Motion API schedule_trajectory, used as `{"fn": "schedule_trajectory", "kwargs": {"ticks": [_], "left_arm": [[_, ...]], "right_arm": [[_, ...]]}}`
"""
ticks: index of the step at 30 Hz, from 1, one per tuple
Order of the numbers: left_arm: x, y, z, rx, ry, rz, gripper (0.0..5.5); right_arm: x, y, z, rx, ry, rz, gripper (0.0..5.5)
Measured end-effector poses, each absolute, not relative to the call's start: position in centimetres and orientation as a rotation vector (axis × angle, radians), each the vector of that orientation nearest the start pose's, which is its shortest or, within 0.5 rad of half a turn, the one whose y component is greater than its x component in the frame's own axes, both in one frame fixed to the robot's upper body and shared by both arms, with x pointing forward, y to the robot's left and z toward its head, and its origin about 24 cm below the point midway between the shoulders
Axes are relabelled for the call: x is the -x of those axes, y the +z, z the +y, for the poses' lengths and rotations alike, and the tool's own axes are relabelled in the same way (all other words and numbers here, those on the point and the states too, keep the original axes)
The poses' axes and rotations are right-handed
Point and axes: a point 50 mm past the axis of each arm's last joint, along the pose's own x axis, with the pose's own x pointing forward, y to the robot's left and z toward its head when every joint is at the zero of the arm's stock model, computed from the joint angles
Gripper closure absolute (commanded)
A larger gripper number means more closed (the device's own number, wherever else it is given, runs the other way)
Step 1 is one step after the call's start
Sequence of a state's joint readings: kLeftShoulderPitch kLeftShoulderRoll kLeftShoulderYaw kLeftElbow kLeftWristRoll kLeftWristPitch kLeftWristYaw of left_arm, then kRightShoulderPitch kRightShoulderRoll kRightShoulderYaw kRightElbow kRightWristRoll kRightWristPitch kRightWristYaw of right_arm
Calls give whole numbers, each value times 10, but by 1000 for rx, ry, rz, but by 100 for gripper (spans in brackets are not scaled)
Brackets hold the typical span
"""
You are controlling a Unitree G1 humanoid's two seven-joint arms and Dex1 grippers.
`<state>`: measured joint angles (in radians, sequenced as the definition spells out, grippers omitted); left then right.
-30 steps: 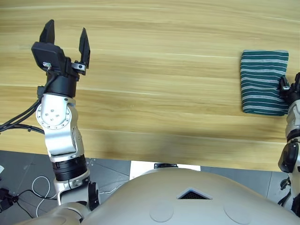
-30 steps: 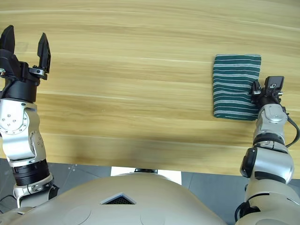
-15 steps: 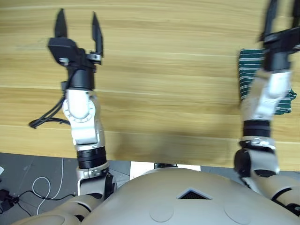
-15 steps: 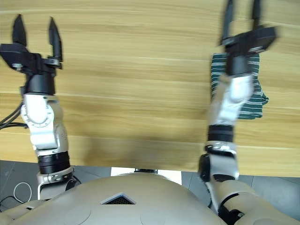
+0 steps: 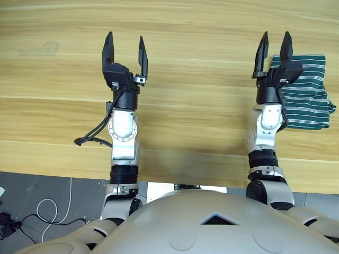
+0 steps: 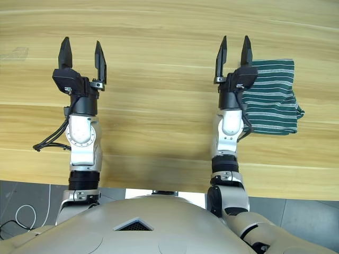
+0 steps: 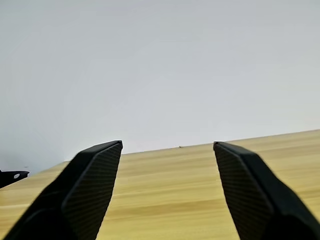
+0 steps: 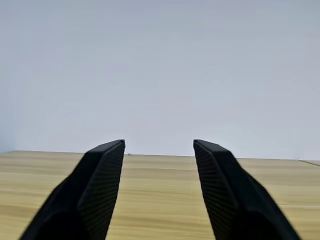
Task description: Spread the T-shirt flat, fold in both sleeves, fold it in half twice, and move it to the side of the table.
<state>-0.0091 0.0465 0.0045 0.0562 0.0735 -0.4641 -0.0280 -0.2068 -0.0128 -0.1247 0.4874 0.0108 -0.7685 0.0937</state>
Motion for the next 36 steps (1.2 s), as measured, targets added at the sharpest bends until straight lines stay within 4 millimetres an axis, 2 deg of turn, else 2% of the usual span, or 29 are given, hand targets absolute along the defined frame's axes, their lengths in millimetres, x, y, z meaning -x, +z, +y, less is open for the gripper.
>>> {"fn": "schedule_trajectory", "kwargs": {"ticks": [10, 36], "left_arm": [[-243, 70, 146, -154, -60, -436, 212], [-241, 61, 149, -154, -27, -396, 212]], "right_arm": [[-273, 52, -166, 73, -11, -475, 297], [-275, 48, -162, 90, 14, -458, 297]]}}
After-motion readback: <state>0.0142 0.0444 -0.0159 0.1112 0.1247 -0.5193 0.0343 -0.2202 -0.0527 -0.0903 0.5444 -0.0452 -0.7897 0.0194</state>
